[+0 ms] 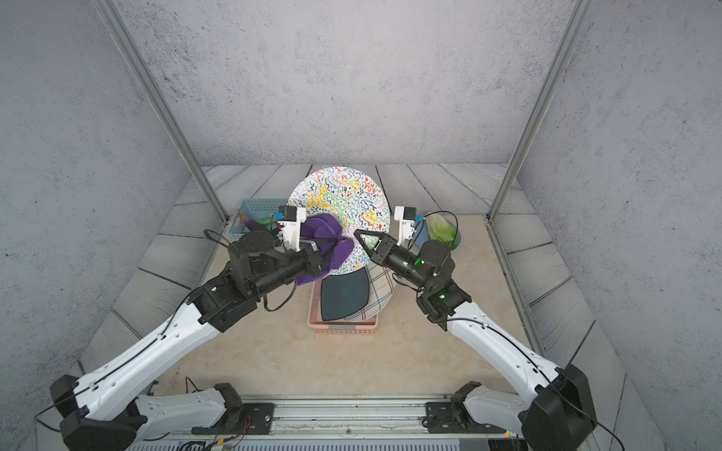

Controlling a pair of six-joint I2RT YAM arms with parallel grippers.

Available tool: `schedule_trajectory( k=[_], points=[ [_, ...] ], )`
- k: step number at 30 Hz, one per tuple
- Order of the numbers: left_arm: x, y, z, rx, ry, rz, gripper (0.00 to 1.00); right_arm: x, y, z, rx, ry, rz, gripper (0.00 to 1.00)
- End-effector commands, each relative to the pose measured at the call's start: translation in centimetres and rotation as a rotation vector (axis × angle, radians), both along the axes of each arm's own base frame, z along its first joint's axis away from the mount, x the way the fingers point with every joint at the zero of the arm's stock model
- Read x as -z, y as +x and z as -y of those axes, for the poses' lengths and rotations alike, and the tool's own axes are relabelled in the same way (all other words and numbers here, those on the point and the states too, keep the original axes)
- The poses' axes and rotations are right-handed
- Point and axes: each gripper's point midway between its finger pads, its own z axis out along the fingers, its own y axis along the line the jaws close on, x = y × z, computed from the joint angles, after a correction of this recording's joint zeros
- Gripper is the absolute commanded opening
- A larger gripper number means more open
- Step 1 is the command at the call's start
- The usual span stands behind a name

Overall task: Wipe the wet plate dry
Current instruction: Wipe the plate with towel.

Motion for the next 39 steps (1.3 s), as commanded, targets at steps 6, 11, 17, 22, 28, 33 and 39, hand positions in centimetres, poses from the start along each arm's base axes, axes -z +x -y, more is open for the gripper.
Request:
schedule_trajectory(
  k=[6, 11, 17, 22, 28, 33, 39],
  points=[
    [4.3, 3.2, -4.5, -0.221, 0.187, -0.097, 0.00, -8.6, -4.8, 1.7, -0.032, 0.190, 0.234, 0.00],
    [2.3, 5.9, -9.4, -0.258, 0.194, -0.078, 0.00, -8.3, -8.7, 0.0, -0.218, 0.102, 0.296, 0.00],
    [2.7, 4.1, -2.3, 0.074, 0.272, -0.081, 0.00, -7.6, -10.8, -2.3, -0.295, 0.084, 0.334, 0.00],
    [2.9, 5.9, -5.1, -0.077, 0.300, -0.072, 0.00, -7.0, -10.1, -1.4, -0.222, 0.058, 0.325, 0.00],
    [4.9, 1.3, 1.8, 0.190, 0.459, 0.009, 0.00, -5.3, -11.6, -4.6, -0.367, -0.003, 0.309, 0.00],
    [7.3, 1.2, 2.1, 0.145, 0.487, -0.036, 0.00, -6.2, -9.3, -2.5, -0.205, 0.020, 0.290, 0.00],
    [5.9, 6.3, -8.4, -0.202, 0.318, -0.176, 0.00, -7.4, -9.5, -0.6, -0.178, 0.026, 0.308, 0.00]
  ],
)
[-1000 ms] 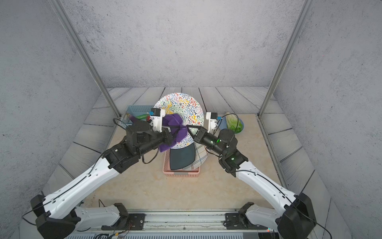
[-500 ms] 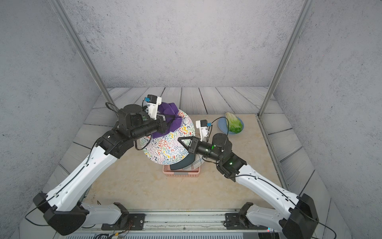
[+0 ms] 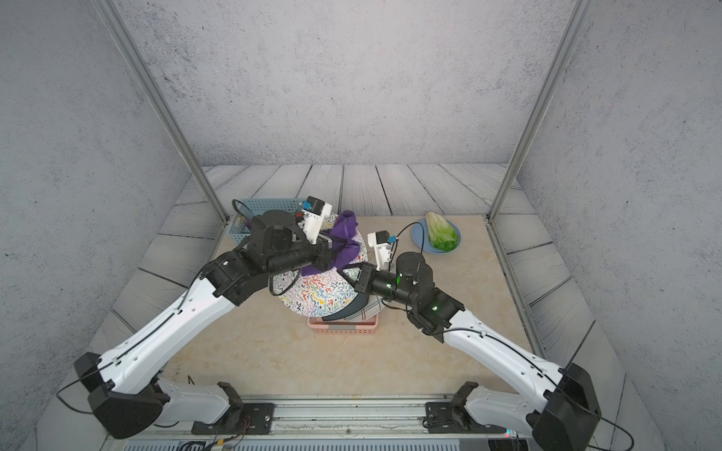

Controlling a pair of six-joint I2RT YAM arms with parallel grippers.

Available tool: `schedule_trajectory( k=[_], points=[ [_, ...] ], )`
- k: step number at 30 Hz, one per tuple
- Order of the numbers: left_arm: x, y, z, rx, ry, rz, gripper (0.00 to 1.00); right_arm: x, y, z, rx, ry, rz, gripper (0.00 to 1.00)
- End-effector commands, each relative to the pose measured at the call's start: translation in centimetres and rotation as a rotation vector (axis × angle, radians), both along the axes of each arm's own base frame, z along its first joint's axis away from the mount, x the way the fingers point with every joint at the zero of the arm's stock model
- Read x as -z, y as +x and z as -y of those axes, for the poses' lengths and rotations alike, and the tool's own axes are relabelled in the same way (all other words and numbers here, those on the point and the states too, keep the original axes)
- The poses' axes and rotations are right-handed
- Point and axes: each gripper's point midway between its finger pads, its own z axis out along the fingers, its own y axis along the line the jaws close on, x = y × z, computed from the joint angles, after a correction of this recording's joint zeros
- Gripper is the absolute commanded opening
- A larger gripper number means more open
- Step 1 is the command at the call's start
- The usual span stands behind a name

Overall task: Wipe the wet plate dry
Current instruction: Wipe the plate with towel.

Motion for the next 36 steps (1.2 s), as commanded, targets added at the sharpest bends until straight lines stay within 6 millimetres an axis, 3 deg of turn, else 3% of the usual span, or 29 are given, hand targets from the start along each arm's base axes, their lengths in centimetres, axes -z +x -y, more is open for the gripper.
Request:
schedule_trajectory(
  k=[1, 5, 9, 11, 13, 14, 18, 22, 26, 30, 33, 36],
  points=[
    [4.4, 2.5, -6.0, -0.234, 0.063, -0.147, 0.00, -13.4, -5.3, 1.8, -0.127, 0.271, 0.396, 0.00],
    [6.9, 2.0, -5.7, -0.214, 0.105, -0.229, 0.00, -14.4, -5.2, 1.7, -0.130, 0.325, 0.404, 0.00],
    [9.4, -0.1, -5.4, -0.174, 0.036, -0.292, 0.00, -15.2, -1.5, 5.2, 0.063, 0.367, 0.329, 0.00],
    [8.9, -2.3, -2.9, -0.015, -0.116, -0.327, 0.00, -15.8, 0.2, 7.4, 0.136, 0.412, 0.299, 0.00],
    [7.6, -4.5, -1.1, 0.117, -0.268, -0.357, 0.00, -16.2, 1.1, 8.7, 0.160, 0.455, 0.291, 0.00],
    [7.1, -4.8, -1.5, 0.099, -0.316, -0.365, 0.00, -16.3, 1.4, 9.2, 0.164, 0.470, 0.289, 0.00],
    [3.4, -3.9, -5.5, -0.016, -0.536, -0.370, 0.00, -16.7, 0.9, 10.9, 0.166, 0.571, 0.288, 0.00],
    [-1.5, -2.3, -5.5, 0.066, -0.884, -0.431, 0.00, -17.0, -0.1, 10.9, 0.080, 0.686, 0.272, 0.00],
    [-6.5, -2.2, -3.9, 0.238, -1.114, -0.475, 0.00, -15.8, 0.3, 9.6, 0.004, 0.685, 0.225, 0.00],
    [-12.9, -3.9, -3.1, 0.390, -1.304, -0.438, 0.00, -13.9, 0.5, 8.1, -0.039, 0.656, 0.171, 0.00],
    [-15.7, -4.9, -3.3, 0.430, -1.393, -0.407, 0.00, -13.3, -0.1, 7.1, -0.072, 0.649, 0.161, 0.00],
    [-17.1, -6.4, -2.6, 0.467, -1.431, -0.399, 0.00, -12.2, -0.3, 5.5, -0.079, 0.638, 0.134, 0.00]
  ],
)
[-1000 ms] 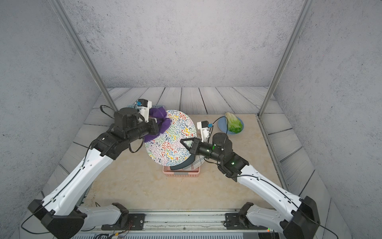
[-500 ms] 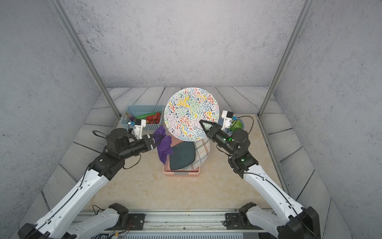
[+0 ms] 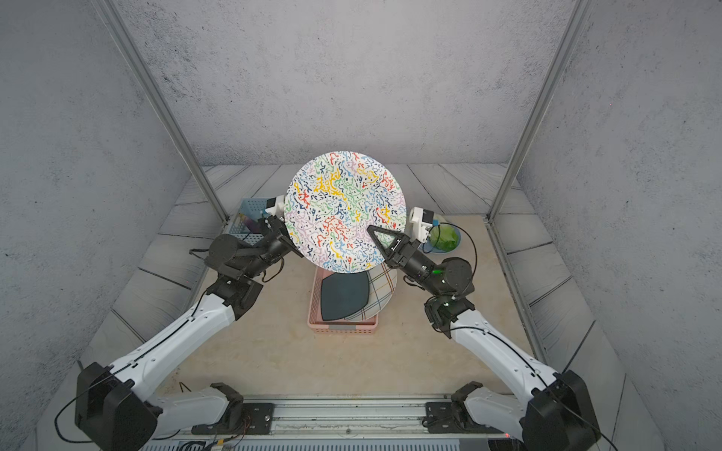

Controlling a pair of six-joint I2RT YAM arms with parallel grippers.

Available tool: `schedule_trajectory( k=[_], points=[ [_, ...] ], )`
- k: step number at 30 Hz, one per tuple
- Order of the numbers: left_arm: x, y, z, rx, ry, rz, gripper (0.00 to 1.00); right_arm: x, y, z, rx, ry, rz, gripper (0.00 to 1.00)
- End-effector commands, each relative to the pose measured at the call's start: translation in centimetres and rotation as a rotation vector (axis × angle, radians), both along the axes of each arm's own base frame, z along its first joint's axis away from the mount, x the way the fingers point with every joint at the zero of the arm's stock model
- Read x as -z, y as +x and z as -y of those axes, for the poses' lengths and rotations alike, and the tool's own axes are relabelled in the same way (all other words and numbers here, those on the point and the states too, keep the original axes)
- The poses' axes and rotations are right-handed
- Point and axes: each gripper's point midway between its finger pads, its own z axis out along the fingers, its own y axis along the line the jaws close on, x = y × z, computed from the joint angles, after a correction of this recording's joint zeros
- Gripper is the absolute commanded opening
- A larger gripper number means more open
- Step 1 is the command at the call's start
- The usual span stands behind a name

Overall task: Wipe the wet plate dry
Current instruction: Wipe the plate with towel.

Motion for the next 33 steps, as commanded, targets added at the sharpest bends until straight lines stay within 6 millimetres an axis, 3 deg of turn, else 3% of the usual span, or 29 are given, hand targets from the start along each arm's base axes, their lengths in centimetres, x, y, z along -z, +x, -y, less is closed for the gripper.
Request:
schedule_trajectory(
  k=[1, 4, 6, 8, 10, 14, 18, 21, 24, 26, 30, 33],
  points=[
    [-6.5, -4.5, -1.0, 0.041, -0.197, 0.136, 0.00, -1.6, -1.8, -1.0, -0.036, 0.034, 0.080, 0.00],
    [-5.5, -6.4, 1.5, 0.088, -0.188, 0.122, 0.00, -3.6, -1.1, -1.7, -0.041, 0.098, 0.109, 0.00],
    [-4.6, -7.4, 3.1, 0.113, -0.190, 0.107, 0.00, -5.8, -0.1, -0.9, -0.001, 0.178, 0.131, 0.00],
    [-4.6, -7.6, 3.4, 0.125, -0.224, 0.105, 0.00, -7.2, 1.1, 0.3, 0.027, 0.219, 0.139, 0.00],
    [-5.2, -6.8, 2.5, 0.101, -0.277, 0.097, 0.00, -8.0, 1.8, 1.7, 0.060, 0.237, 0.147, 0.00],
    [-7.7, -5.1, 0.2, 0.047, -0.314, 0.130, 0.00, -6.4, 1.2, 2.1, 0.065, 0.186, 0.146, 0.00],
    [-9.0, -5.1, 0.0, 0.063, -0.369, 0.157, 0.00, -4.1, -0.8, -1.4, 0.006, 0.129, 0.125, 0.00],
    [-7.4, -5.9, 1.8, 0.104, -0.371, 0.129, 0.00, -5.2, -0.9, -2.3, 0.006, 0.166, 0.153, 0.00],
    [-5.1, -7.0, 3.7, 0.143, -0.338, 0.098, 0.00, -6.8, 0.9, -1.0, 0.061, 0.211, 0.146, 0.00],
    [-3.1, -7.2, 3.8, 0.135, -0.315, 0.068, 0.00, -7.4, 2.4, 0.3, 0.109, 0.225, 0.134, 0.00],
    [-0.2, -6.9, 1.0, 0.020, -0.286, 0.032, 0.00, -6.5, 4.8, 2.8, 0.185, 0.216, 0.087, 0.00],
    [1.8, -6.1, -1.7, -0.128, -0.085, 0.056, 0.00, -4.5, 5.2, 2.8, 0.223, 0.119, 0.061, 0.00]
  ],
)
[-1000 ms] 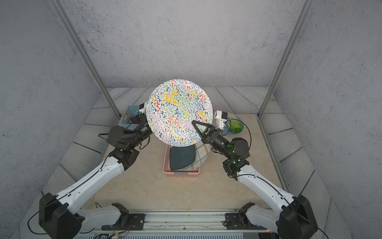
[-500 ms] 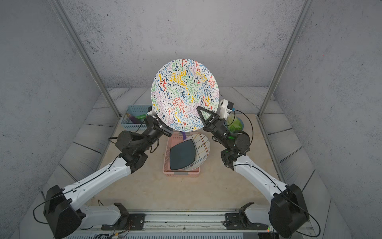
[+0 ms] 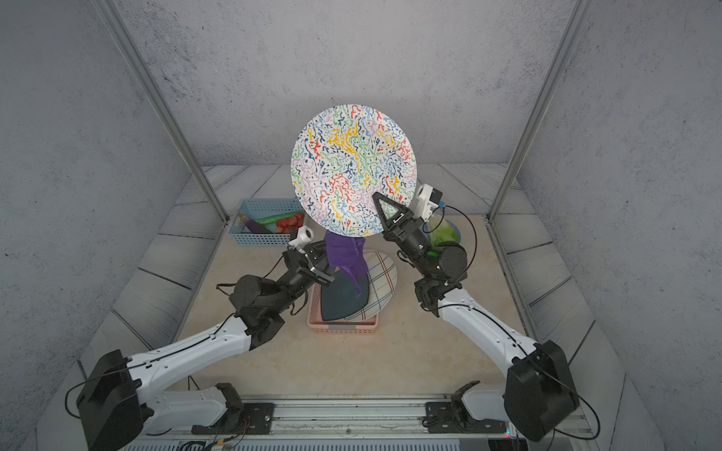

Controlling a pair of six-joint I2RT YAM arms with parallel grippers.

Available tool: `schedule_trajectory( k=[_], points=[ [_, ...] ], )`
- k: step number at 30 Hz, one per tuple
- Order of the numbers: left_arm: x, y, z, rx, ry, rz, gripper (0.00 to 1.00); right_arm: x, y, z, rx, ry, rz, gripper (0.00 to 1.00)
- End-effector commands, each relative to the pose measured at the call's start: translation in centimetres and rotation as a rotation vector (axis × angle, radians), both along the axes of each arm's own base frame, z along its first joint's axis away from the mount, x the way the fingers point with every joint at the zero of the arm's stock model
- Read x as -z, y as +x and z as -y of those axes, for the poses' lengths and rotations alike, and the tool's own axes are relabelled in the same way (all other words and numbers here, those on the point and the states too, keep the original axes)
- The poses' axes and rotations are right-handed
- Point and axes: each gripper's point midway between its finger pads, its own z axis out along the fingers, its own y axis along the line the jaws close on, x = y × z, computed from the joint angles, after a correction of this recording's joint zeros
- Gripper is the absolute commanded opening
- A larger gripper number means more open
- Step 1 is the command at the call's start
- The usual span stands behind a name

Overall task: Wipe the wet plate dry
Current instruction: Wipe the plate with towel.

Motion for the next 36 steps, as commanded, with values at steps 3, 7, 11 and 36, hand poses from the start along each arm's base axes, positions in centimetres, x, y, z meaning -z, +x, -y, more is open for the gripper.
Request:
schedule_trajectory(
  k=[3, 7, 11, 36],
  points=[
    [-0.3, -1.8, -7.2, -0.373, 0.516, 0.187, 0.00, 2.3, -0.4, -1.3, 0.038, -0.232, -0.042, 0.00],
    [1.2, -0.4, -9.3, -0.585, 0.918, 0.297, 0.00, 2.8, -1.7, -4.1, 0.040, -0.405, -0.002, 0.00],
    [3.5, 2.1, -8.1, -0.565, 1.191, 0.317, 0.00, 1.9, -3.1, -5.8, 0.020, -0.455, 0.062, 0.00],
    [9.1, 5.5, -12.0, -0.562, 1.474, 0.169, 0.00, -0.7, -9.1, -7.4, -0.115, -0.415, 0.183, 0.00]
  ],
)
